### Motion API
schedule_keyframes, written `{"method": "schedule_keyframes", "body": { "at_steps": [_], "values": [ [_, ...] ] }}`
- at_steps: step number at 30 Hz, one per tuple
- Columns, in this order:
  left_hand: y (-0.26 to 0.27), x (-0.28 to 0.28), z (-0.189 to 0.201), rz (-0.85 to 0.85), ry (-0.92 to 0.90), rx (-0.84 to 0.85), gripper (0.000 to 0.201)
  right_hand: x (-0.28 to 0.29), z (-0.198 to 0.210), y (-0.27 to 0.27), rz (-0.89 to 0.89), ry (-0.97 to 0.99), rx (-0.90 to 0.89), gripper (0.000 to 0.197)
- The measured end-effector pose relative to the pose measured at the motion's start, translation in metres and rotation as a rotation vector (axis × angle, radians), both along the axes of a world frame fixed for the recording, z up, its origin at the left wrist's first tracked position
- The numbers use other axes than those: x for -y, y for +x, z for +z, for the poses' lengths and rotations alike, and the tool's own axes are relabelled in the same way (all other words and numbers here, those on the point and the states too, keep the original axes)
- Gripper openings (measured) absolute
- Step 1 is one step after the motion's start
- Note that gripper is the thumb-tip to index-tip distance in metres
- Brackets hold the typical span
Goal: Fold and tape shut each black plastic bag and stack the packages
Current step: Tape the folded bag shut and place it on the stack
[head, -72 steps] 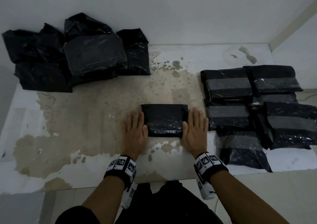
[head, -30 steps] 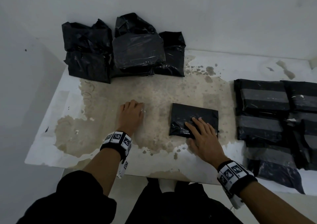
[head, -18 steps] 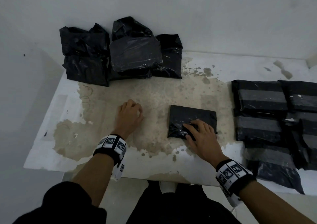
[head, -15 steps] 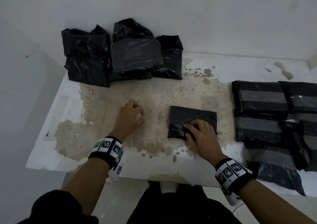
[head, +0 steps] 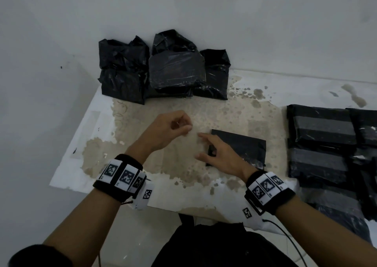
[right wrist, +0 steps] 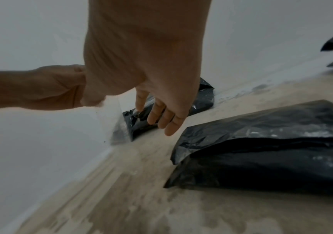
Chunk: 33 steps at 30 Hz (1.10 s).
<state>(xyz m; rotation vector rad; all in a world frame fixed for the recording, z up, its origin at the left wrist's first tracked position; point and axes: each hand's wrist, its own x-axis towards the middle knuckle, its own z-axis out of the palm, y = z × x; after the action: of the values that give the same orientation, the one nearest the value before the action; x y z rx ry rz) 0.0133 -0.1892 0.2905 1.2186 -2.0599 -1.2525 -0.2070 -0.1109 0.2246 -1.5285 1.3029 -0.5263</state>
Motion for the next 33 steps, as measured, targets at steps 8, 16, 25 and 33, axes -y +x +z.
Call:
{"method": "schedule_keyframes", "body": {
  "at_steps": [8,16,25,33],
  "values": [
    [-0.037,0.000,-0.006,0.266,0.103,-0.273,0.007,-0.012,0.015,-0.044,-0.280,0.137,0.335,0.013],
    [-0.082,-0.033,-0.061,0.411,0.406,-0.248,0.004,-0.045,-0.002,-0.109,-0.764,0.189,0.368,0.007],
    [-0.089,-0.064,-0.098,0.449,0.646,-0.186,0.009,-0.078,-0.025,-0.118,-0.928,0.222,0.280,0.009],
    [-0.093,-0.068,-0.109,0.493,0.629,-0.127,0.009,-0.075,-0.035,-0.117,-0.995,0.264,0.241,0.007]
  ]
}}
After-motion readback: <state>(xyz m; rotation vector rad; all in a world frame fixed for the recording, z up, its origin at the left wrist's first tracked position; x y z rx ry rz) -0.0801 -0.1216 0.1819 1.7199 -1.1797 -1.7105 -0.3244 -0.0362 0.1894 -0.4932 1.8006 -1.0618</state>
